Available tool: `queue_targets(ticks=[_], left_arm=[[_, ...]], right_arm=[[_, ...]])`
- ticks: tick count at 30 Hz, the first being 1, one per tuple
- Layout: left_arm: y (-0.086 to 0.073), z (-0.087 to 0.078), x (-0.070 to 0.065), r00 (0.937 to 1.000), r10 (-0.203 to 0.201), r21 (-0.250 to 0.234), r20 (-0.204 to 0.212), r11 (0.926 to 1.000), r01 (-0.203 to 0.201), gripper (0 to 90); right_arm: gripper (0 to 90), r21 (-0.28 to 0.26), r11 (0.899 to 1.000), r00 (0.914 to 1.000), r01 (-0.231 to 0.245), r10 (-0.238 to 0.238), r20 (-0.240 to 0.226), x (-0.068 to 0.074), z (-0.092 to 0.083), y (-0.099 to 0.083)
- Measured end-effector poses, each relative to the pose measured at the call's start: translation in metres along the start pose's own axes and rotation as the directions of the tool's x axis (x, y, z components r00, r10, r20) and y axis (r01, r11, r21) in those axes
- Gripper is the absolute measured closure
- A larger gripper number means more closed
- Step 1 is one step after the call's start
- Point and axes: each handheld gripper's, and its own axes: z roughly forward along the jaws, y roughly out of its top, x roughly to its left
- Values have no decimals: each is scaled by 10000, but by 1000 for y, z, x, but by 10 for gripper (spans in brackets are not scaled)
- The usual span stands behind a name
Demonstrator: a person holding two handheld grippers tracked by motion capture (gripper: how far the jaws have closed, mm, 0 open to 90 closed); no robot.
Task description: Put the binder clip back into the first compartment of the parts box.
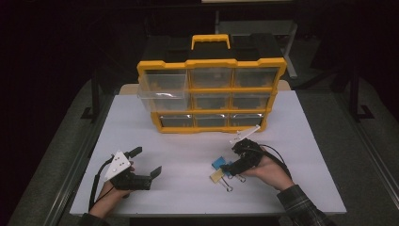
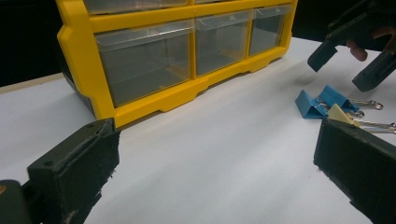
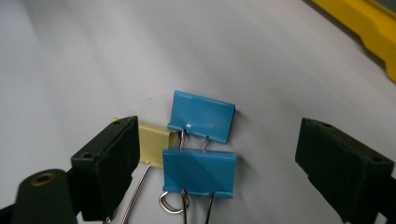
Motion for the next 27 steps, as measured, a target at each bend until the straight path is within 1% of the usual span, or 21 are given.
queue_targets(ticks=[5, 7, 10, 11, 12, 13, 14, 20, 27], left_arm=[[0, 0, 0, 10000, -17, -33, -5, 10000, 17, 1], [0, 0, 0, 10000, -10, -14, -17, 10000, 10, 1], [0, -1, 0, 10000, -5, -12, -17, 10000, 5, 1], [0, -1, 0, 10000, 3, 11, 10, 10000, -3, 1], [0, -1, 1, 9999, 137, 57, 30, 9999, -137, 1], [0, -1, 1, 9999, 157, 101, 12, 9998, -157, 1], [0, 0, 0, 10000, 57, 107, 30, 9999, -58, 1], [0, 0, -1, 9999, 135, 98, 83, 9999, -136, 1], [0, 0, -1, 9996, 261, 214, 65, 9994, -262, 1]], right_arm=[[160, 239, 9997, 10000, -29, 29, -16, 0, 2, -4], [186, 266, 9996, 10000, 49, -49, -5, 0, 3, -4], [222, 395, 9992, 10000, 28, -27, -27, 2, 4, -5], [231, 373, 9993, 9999, 102, -101, -29, 2, 5, -6], [239, 473, 9988, 10000, 82, -81, -20, 3, 5, -6], [246, 497, 9987, 9999, 103, -102, -28, 4, 6, -6], [254, 549, 9984, 9999, 140, -139, -19, 4, 7, -7], [301, 749, 9972, 9999, 63, -69, 74, 5, 9, -10], [356, 1017, 9947, 9997, 140, -160, 186, 8, 13, -13]])
